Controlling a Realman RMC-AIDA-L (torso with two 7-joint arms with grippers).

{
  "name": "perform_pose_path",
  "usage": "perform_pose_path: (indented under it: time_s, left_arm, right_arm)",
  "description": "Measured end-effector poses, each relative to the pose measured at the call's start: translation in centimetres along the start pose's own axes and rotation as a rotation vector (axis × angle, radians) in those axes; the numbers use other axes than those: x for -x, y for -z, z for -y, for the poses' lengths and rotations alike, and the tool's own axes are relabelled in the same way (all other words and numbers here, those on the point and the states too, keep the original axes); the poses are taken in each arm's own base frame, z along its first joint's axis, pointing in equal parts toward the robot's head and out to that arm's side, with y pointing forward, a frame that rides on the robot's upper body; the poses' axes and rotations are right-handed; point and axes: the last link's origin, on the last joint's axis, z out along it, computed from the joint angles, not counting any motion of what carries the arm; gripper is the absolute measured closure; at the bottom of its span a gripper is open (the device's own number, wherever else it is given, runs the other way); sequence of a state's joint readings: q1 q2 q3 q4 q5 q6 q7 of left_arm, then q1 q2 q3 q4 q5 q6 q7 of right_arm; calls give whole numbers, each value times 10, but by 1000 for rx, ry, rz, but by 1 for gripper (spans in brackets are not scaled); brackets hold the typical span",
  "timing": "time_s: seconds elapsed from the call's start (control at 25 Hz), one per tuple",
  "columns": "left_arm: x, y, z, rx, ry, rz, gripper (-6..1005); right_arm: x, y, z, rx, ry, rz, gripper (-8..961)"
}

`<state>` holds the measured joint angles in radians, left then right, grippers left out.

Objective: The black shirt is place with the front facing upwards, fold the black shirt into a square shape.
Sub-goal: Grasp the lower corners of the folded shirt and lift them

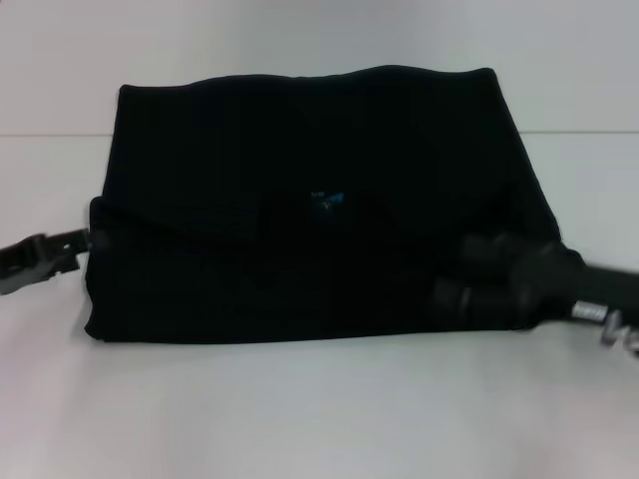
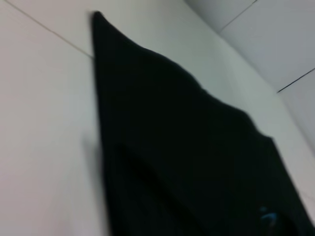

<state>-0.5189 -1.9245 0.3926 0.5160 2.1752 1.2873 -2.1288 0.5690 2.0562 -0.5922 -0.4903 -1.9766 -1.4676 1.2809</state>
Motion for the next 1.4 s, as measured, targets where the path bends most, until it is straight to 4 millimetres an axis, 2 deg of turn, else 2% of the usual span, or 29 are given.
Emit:
perform_pose_path:
  time_s: [0.12, 0.32, 0.56, 0.88, 1.4]
  left_arm:
    - [3, 6, 4, -22, -16, 22, 251]
    - [14, 5, 7, -38, -10, 77, 251]
    - [20, -2, 7, -50, -12, 105, 251]
    - [23, 0, 11, -69, 5, 109, 250]
    - [26, -9, -4, -7, -12, 176, 256]
  right_arm:
    - [-12, -13, -14, 53, 54, -43, 29]
    - [-22, -22, -20, 73, 50, -73, 29]
    - [-22, -23, -19, 66, 50, -76, 28]
    - [-20, -23, -18, 65, 54, -74, 28]
    - [-18, -26, -18, 76, 62, -77, 29]
